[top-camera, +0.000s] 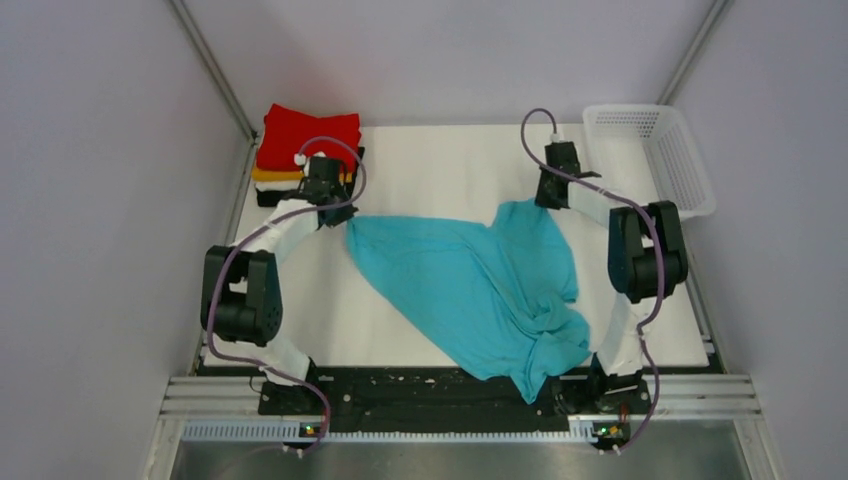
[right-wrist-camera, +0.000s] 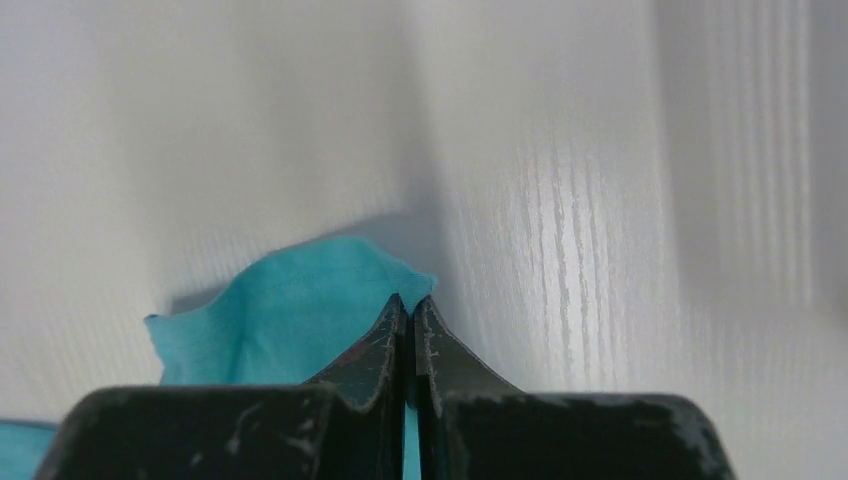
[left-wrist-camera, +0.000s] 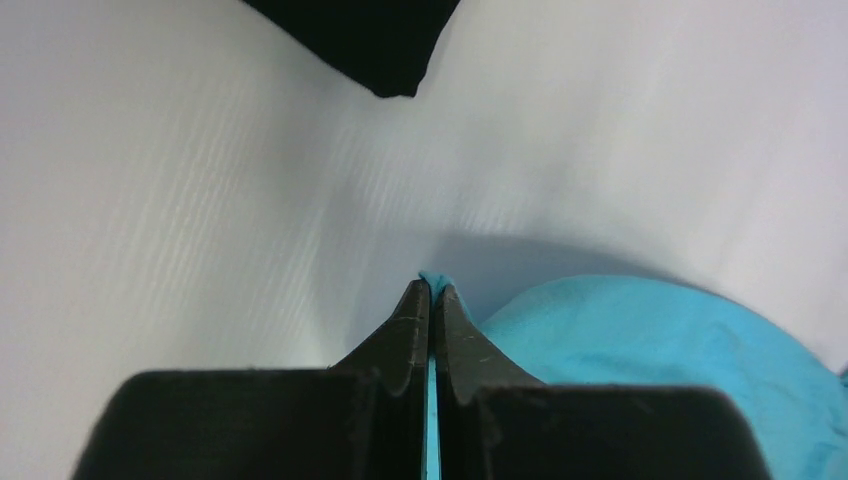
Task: Fold and stack the t-shirts
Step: Flatten out the tshirt
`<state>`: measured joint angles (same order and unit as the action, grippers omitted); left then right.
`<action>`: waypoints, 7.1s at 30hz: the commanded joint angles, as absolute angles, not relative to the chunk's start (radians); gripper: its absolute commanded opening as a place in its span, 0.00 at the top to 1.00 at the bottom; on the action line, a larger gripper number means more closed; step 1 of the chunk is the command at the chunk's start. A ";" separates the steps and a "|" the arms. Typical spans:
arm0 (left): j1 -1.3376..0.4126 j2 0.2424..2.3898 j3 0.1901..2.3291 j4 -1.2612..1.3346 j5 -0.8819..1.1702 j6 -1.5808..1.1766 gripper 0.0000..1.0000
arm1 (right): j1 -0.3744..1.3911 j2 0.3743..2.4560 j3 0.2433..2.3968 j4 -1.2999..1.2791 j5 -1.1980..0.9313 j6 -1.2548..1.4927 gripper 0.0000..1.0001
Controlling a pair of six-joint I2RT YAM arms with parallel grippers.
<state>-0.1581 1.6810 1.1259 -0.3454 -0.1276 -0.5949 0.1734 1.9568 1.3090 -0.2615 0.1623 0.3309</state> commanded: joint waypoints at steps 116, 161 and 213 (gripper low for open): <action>-0.183 1.733 1.570 -0.419 -0.011 -0.436 0.01 | 0.123 2.165 2.176 -0.967 -0.174 0.229 0.01; -0.126 1.441 0.794 -0.263 -0.035 -0.737 0.01 | 0.058 1.729 1.164 -0.260 -0.012 0.390 0.01; -0.263 1.961 1.590 -0.441 0.128 -0.599 0.01 | 0.202 1.874 1.451 -0.396 0.241 0.323 0.01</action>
